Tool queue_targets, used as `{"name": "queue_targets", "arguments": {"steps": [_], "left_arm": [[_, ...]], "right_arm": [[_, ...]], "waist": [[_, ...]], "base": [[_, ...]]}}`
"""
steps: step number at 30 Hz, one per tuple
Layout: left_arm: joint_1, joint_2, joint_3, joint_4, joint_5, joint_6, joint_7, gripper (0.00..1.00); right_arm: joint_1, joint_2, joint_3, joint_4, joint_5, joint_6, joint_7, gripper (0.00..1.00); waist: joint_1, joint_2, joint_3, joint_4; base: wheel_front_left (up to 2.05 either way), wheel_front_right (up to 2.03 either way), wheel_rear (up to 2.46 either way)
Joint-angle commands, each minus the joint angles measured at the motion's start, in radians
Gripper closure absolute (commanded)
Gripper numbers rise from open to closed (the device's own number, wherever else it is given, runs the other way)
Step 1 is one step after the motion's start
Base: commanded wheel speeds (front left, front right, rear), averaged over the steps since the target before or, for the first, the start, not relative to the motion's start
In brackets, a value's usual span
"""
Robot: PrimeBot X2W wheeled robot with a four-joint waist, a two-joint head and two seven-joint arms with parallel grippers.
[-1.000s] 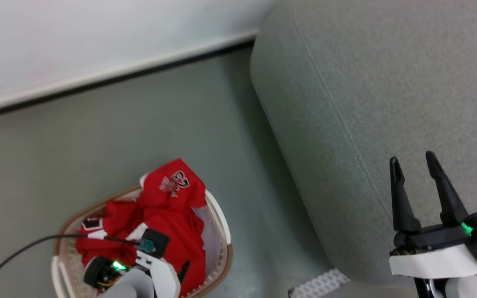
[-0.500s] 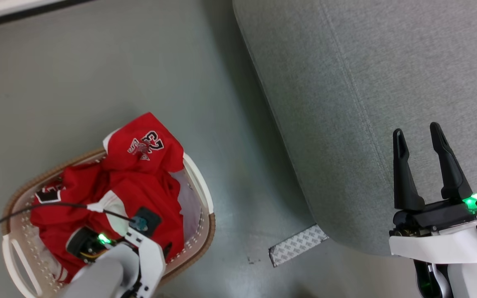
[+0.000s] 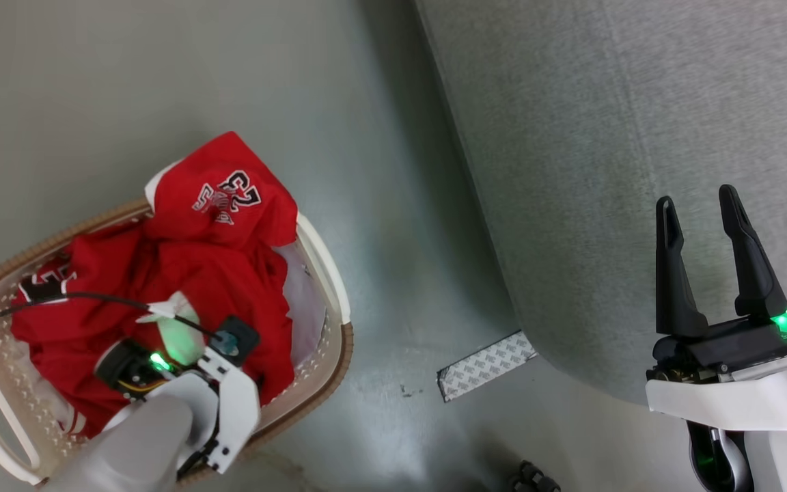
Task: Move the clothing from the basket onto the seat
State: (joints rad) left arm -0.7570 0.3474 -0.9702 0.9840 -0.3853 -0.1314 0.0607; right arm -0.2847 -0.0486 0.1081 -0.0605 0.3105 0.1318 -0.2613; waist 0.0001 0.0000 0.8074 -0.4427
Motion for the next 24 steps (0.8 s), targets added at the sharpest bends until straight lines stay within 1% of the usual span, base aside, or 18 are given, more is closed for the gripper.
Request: {"name": "queue_targets", "arguments": {"steps": [1,5,6,8,10,11,17,20,22,24], "left_arm": [[-0.014,0.004,-0.024,-0.002,-0.029,0.001,-0.009,1.0],[-0.026,0.001,-0.05,-0.005,-0.068,0.001,-0.039,1.0],[-0.03,-0.01,-0.05,-0.003,-0.1,0.001,-0.068,1.0],[-0.03,-0.014,-0.048,0.0,-0.115,0.001,-0.084,1.0],[-0.02,-0.035,-0.041,0.004,-0.149,0.001,-0.14,1.0],[-0.02,-0.035,-0.041,0.004,-0.149,0.001,-0.14,1.0],[0.025,-0.073,-0.056,-0.001,-0.183,0.001,-0.238,1.0],[0.048,-0.094,-0.045,-0.01,-0.202,0.003,-0.275,1.0],[0.071,-0.111,-0.03,-0.021,-0.222,0.008,-0.296,1.0],[0.09,-0.125,-0.01,-0.043,-0.236,0.025,-0.311,1.0]], "right_arm": [[-0.01,-0.001,-0.003,-0.004,-0.003,-0.002,-0.002,0.0],[-0.011,-0.001,-0.012,0.003,-0.012,-0.002,-0.002,0.0],[-0.011,-0.001,-0.019,0.011,-0.021,-0.002,-0.002,0.0],[-0.01,-0.001,-0.021,0.015,-0.024,-0.002,-0.003,0.0],[0.002,-0.001,-0.032,0.027,-0.039,-0.002,-0.003,0.0],[0.002,-0.001,-0.032,0.027,-0.039,-0.002,-0.003,0.0],[0.037,-0.001,-0.046,0.058,-0.068,-0.002,-0.002,0.0],[0.063,-0.002,-0.054,0.077,-0.087,-0.002,-0.003,0.0],[0.085,-0.001,-0.061,0.087,-0.098,-0.002,-0.003,0.0],[0.106,-0.002,-0.07,0.095,-0.11,-0.002,-0.002,0.0]], "waist": [[-0.0001,0.0,0.011,0.007],[-0.0001,0.0,0.005,0.018],[-0.0001,0.0,-0.014,0.033],[-0.0001,0.0,-0.026,0.04],[-0.0001,0.0,-0.083,0.068],[-0.0001,0.0,-0.083,0.068],[-0.0001,0.0,-0.233,0.127],[-0.0001,0.0,-0.321,0.162],[-0.0001,0.0,-0.381,0.187],[-0.0001,0.0,-0.438,0.214]], "base": [[0.0,0.0,0.0],[0.0,0.0,0.0],[0.0,0.0,0.0],[0.0,0.0,0.0],[0.0,0.0,0.0],[0.0,0.0,0.0],[0.0,0.0,0.0],[0.0,0.0,0.0],[0.0,0.0,0.0],[0.0,0.0,0.0]]}}
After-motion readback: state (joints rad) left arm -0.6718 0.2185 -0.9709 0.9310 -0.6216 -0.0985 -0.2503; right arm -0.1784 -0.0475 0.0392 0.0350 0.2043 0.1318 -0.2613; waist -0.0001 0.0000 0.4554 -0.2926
